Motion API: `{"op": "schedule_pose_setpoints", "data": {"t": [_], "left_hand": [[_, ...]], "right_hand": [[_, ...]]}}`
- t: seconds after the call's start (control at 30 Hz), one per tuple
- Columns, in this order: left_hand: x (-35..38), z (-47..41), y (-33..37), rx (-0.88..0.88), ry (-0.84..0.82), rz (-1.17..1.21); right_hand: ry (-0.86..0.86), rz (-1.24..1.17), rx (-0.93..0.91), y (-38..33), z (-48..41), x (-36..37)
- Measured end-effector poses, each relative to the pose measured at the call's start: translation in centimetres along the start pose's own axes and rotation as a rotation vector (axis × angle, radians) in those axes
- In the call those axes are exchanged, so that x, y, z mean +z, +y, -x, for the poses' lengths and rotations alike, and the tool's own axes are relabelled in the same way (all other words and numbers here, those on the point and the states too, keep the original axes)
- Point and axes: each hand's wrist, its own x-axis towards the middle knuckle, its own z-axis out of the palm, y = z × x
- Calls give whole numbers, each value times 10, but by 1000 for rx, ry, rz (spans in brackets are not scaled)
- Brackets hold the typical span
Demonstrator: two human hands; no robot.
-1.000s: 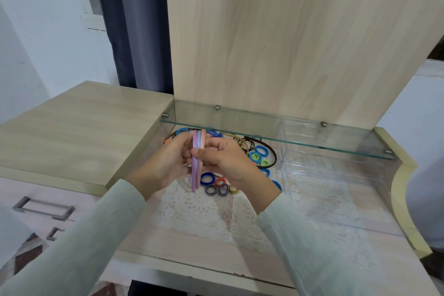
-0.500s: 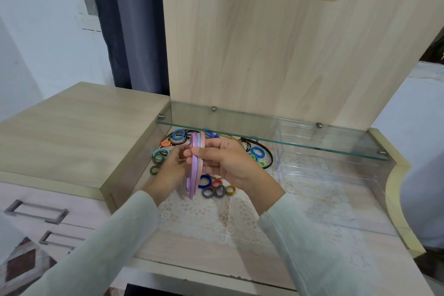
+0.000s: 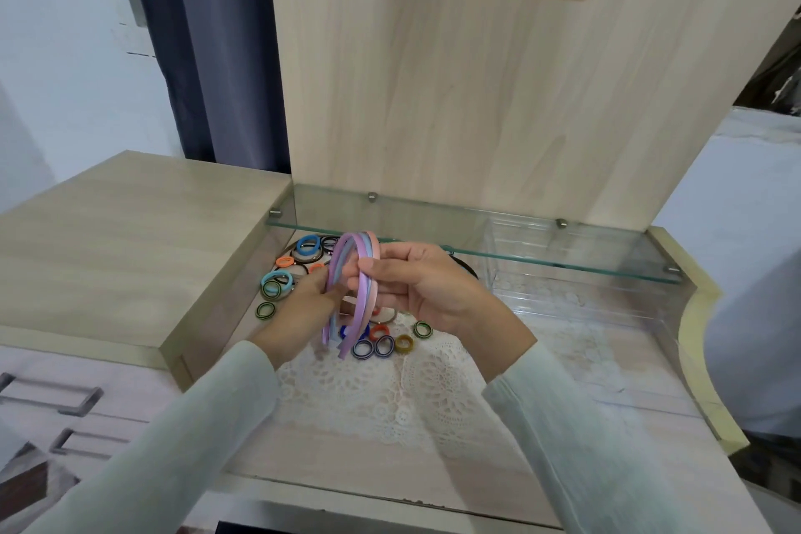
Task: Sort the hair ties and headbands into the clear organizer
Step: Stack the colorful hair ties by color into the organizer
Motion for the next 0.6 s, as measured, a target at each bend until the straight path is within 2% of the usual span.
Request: {"op": "schedule_pose_setpoints", "data": {"t": [0.17,0.33,0.6], "left_hand": [[7,1,17,37,20,-42],[23,-5,28,11,30,42],[79,-17,43,84,31,-50]], "right_hand": [[16,22,22,-7,12,-24],[39,84,38,-13,31,-53],[169,57,-35,-19,73,-107]]}}
